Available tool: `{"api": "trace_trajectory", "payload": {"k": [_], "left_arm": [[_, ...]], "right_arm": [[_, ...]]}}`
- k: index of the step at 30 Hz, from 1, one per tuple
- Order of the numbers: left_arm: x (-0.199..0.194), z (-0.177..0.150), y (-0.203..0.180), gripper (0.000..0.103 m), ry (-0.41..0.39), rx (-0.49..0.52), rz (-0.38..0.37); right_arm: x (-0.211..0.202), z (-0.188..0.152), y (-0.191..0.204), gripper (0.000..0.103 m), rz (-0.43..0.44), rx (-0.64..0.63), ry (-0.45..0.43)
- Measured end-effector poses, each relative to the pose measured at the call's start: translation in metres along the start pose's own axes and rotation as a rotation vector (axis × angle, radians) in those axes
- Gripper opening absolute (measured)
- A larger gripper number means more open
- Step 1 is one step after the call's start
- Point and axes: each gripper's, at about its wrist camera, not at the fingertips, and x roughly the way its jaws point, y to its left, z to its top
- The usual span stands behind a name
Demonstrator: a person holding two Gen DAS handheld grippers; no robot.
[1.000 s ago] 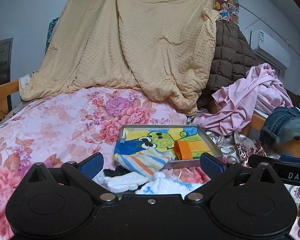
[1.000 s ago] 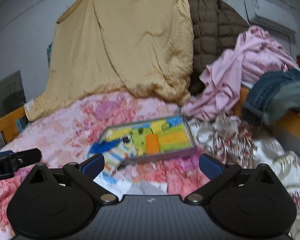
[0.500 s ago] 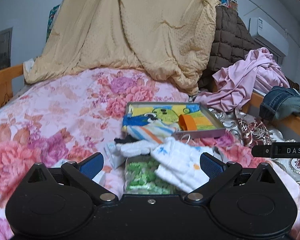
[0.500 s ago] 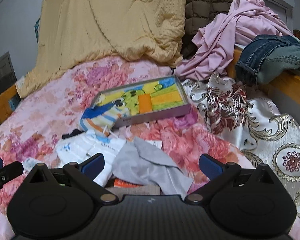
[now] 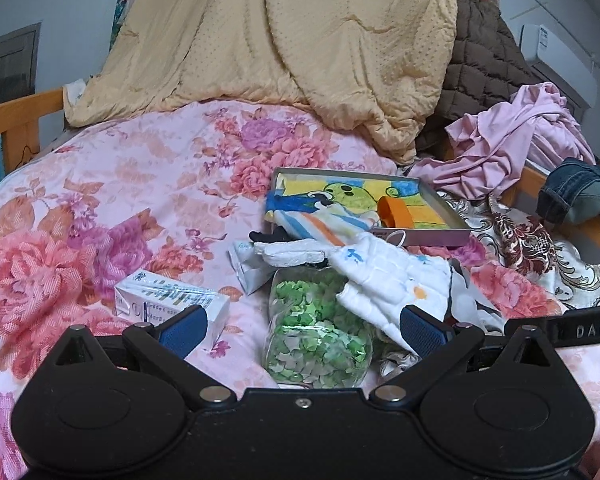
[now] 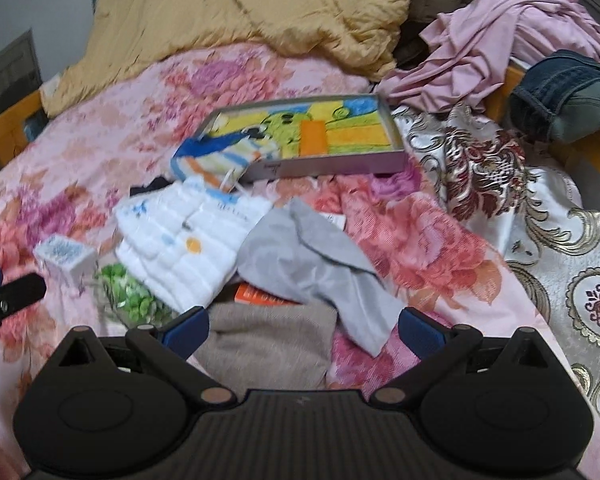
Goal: Organize soft objects
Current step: 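Move the left tool to the white cloth while the right moves to the burlap bag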
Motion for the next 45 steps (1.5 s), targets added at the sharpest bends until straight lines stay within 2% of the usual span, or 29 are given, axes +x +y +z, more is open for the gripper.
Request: {"api": "trace_trajectory", "payload": {"k": [9, 15, 23, 28, 35, 43, 45], "left_arm": [[0.012, 0.001, -0.005, 0.102, 0.035, 0.041, -0.004], [0.03, 0.003, -0.007, 0.102, 0.07, 0.048, -0.058], [0.057, 0.009, -0.017, 0.102, 0.046, 0.125, -0.137], [0.076, 0.01, -0.017, 0.102, 0.068, 0.146, -0.169], [0.099, 0.02, -0.015, 0.102, 0.088, 0.128, -0.265], [0.117, 0.022, -0.016, 0.102, 0.11, 0.128, -0.331], [0.119, 0.019, -0.016, 0.097, 0.123, 0.136, -0.346]], "right_arm": [[0.012, -0.002, 0.009, 0.103, 0.031, -0.056, 0.071], [0.029, -0.003, 0.01, 0.103, 0.076, -0.044, 0.162], [0.046, -0.005, 0.01, 0.103, 0.089, -0.03, 0.228], [0.058, -0.003, 0.009, 0.103, 0.068, -0.015, 0.244], [0.077, -0.002, 0.017, 0.103, 0.017, -0.055, 0.262], [0.096, 0.002, 0.025, 0.103, 0.028, -0.059, 0.246], [0.101, 0.002, 0.027, 0.103, 0.029, -0.06, 0.255]]}}
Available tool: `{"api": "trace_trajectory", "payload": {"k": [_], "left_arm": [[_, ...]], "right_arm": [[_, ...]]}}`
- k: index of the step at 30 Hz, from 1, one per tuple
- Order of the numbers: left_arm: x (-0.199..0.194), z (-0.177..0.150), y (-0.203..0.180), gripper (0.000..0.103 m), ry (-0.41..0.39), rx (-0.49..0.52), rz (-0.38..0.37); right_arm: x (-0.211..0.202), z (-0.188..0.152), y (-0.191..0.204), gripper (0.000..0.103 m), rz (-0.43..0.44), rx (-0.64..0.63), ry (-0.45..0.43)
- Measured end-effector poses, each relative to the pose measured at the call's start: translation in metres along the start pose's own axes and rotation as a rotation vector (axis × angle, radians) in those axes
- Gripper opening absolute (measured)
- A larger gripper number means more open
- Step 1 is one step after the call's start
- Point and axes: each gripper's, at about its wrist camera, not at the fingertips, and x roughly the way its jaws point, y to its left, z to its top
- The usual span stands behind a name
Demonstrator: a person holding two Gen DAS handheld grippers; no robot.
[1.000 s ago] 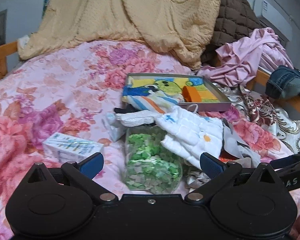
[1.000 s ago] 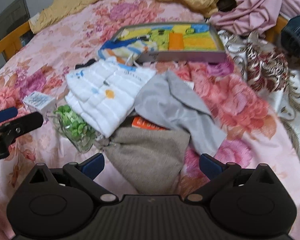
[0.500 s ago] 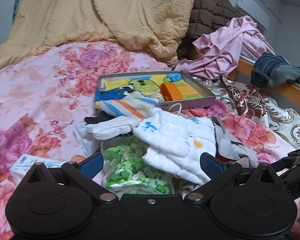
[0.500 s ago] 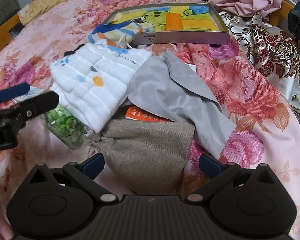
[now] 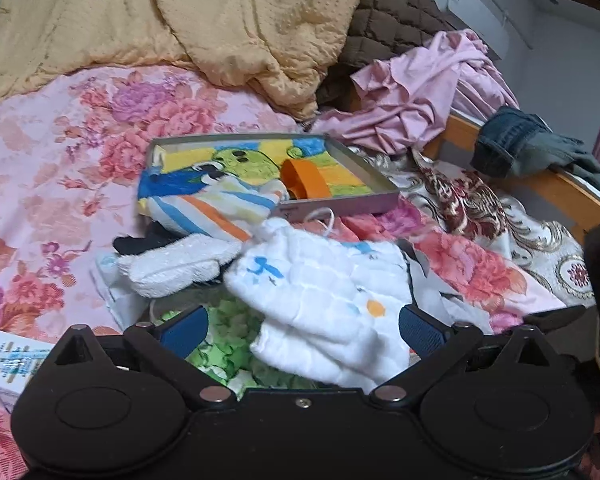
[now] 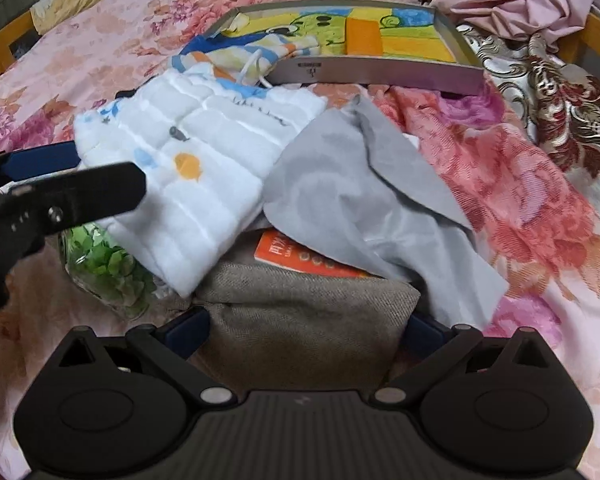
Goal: Organize soft objects
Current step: 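Move the left tool to the white cloth while the right moves to the burlap bag, then grasp the white cloth with the left tool while the right grasps the burlap bag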
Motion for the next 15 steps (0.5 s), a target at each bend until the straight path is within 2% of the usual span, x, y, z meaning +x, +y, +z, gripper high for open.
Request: {"api": "trace_trajectory", "payload": {"k": [2, 7, 11, 15], "left_arm": [[0.002, -0.002, -0.001, 0.088, 0.004, 0.013, -0.009], [0.002, -0.001, -0.004, 0.058, 0.012, 0.028, -0.041], [0.001, -0.003, -0.006, 0.049, 0.013, 0.038, -0.054], [0.001, -0.005, -0.008, 0.038, 0.016, 0.043, -0.057]], "right_arm": [[0.004, 0.001, 0.001, 0.103, 0.003, 0.002, 0.006], [0.008, 0.0, 0.002, 0.103, 0.03, 0.032, 0.032], [0.013, -0.003, 0.001, 0.101, 0.075, 0.061, 0.077], [0.013, -0.004, 0.005, 0.096, 0.096, 0.051, 0.087]]}}
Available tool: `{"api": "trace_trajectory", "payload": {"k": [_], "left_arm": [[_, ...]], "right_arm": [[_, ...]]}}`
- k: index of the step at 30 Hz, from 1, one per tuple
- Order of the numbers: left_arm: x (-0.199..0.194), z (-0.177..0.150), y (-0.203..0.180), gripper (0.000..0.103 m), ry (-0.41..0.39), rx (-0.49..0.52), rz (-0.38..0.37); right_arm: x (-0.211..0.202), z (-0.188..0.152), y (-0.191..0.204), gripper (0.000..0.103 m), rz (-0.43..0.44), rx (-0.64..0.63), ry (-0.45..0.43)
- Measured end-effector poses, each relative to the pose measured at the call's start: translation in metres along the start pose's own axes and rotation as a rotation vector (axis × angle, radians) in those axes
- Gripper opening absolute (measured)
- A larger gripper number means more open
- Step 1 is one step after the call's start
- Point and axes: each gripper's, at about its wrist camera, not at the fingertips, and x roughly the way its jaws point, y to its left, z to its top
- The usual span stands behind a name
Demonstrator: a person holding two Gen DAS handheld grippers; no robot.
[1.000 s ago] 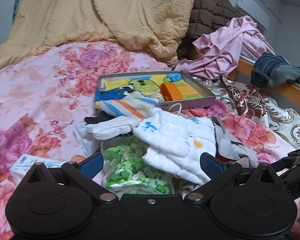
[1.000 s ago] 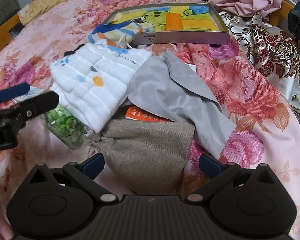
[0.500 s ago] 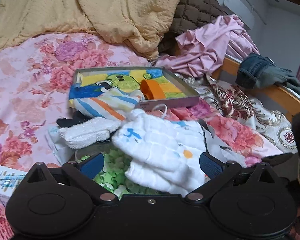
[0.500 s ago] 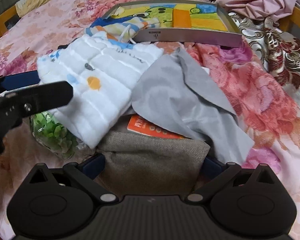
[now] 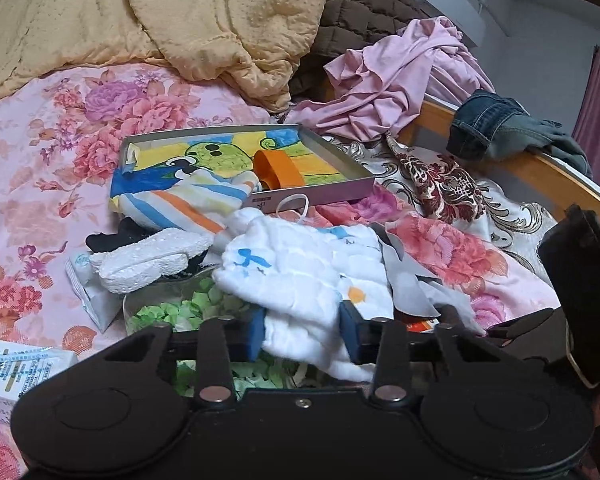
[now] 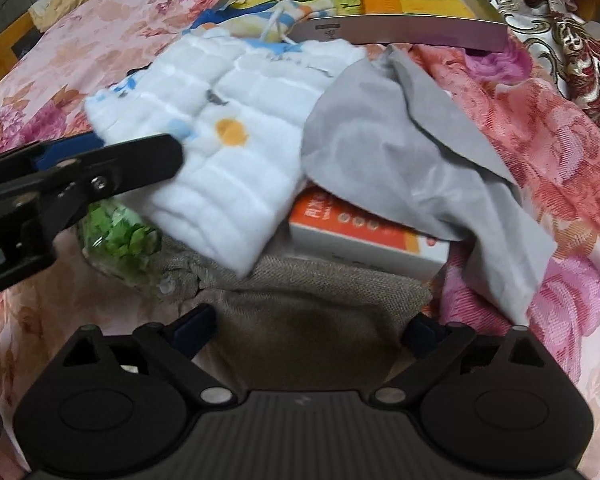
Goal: Organize soft objects
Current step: 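Grasp the white cloth with the left tool while the right grasps the burlap bag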
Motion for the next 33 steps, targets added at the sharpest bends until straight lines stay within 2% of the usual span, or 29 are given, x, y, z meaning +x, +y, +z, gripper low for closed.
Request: {"api": "trace_trajectory", "payload": {"k": [3, 7, 20, 26, 33], "left_arm": [[0.0, -0.002, -0.002, 0.029, -0.002, 0.006, -0.001], [-0.003, -0.005, -0.005, 0.022, -0.011, 0.004, -0.005], [-0.027, -0.003, -0.014, 0.017, -0.065, 0.029, 0.025], [-0.045, 0.0, -0.017, 0.015, -0.107, 0.027, 0.077], [-0.065, 0.003, -0.019, 0.011, -0.166, 0.035, 0.136]], "right_arm": [[-0.002, -0.002, 0.002, 0.091, 0.014, 0.003, 0.0], [-0.006, -0.003, 0.002, 0.078, 0.038, 0.008, -0.017], [-0.015, -0.005, 0.004, 0.029, 0.13, -0.01, -0.055], [-0.032, -0.014, 0.013, 0.023, 0.102, -0.073, -0.134], [-0.061, -0.028, 0.031, 0.023, 0.045, -0.181, -0.262]]}}
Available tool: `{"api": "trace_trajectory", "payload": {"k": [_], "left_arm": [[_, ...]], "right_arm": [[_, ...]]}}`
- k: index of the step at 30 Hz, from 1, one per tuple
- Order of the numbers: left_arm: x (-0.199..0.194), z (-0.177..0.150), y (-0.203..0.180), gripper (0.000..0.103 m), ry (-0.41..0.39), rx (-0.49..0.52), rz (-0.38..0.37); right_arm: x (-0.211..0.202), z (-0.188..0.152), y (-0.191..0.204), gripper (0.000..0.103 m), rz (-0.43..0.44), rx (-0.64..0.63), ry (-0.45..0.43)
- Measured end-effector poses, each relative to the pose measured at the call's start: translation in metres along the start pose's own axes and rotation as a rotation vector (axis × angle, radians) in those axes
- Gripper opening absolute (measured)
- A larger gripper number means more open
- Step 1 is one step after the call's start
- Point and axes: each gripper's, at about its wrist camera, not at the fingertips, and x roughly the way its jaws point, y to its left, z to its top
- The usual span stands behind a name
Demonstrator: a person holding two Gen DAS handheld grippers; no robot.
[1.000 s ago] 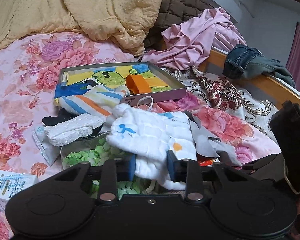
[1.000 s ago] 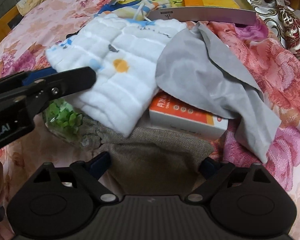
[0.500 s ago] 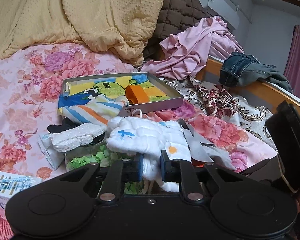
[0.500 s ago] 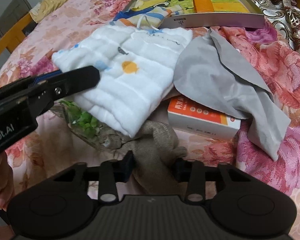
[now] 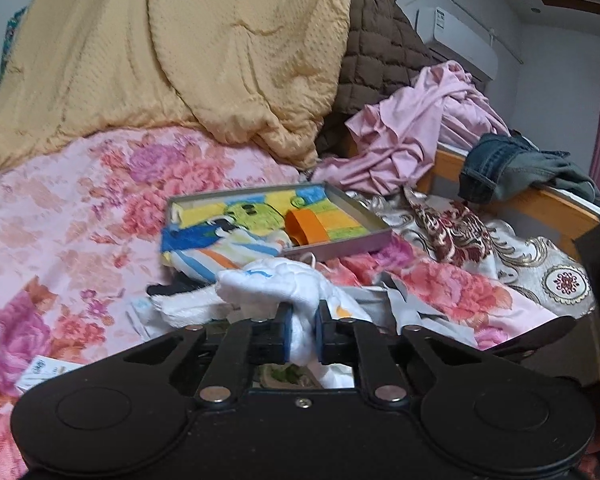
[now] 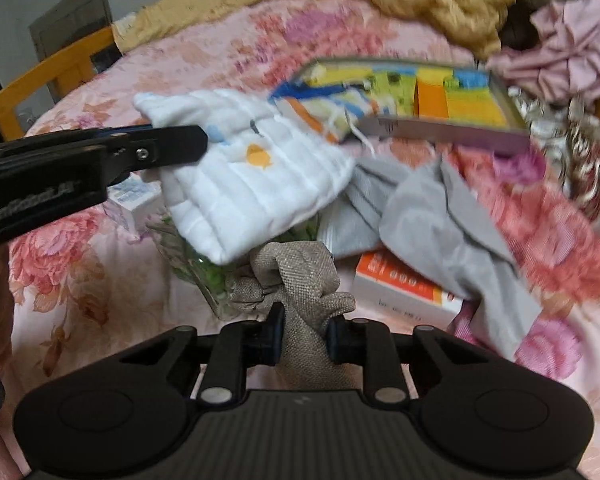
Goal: Organize soft objects
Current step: 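Grasp the white cloth with the left tool while the right grasps the burlap bag, then carry the white cloth with the left tool while the right carries the bag to the tray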
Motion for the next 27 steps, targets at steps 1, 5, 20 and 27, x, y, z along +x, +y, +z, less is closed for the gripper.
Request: {"api": "trace_trajectory", "payload": {"k": [1, 5, 20, 27], "left_arm": [[-0.003, 0.001, 0.0, 0.011, -0.01, 0.0, 0.007], [-0.011, 0.004, 0.001, 0.011, -0.04, -0.002, 0.024], [-0.039, 0.015, 0.008, 0.01, -0.204, -0.062, 0.055], [-0.041, 0.02, 0.013, 0.01, -0.22, -0.101, 0.053]], "right_arm": [[-0.005, 0.0, 0.002, 0.023, -0.006, -0.011, -0.02], [-0.022, -0.002, 0.01, 0.023, -0.026, -0.048, -0.098], [-0.057, 0.007, -0.004, 0.023, -0.079, 0.014, -0.329], [-0.066, 0.01, -0.012, 0.023, -0.068, 0.053, -0.406]]}}
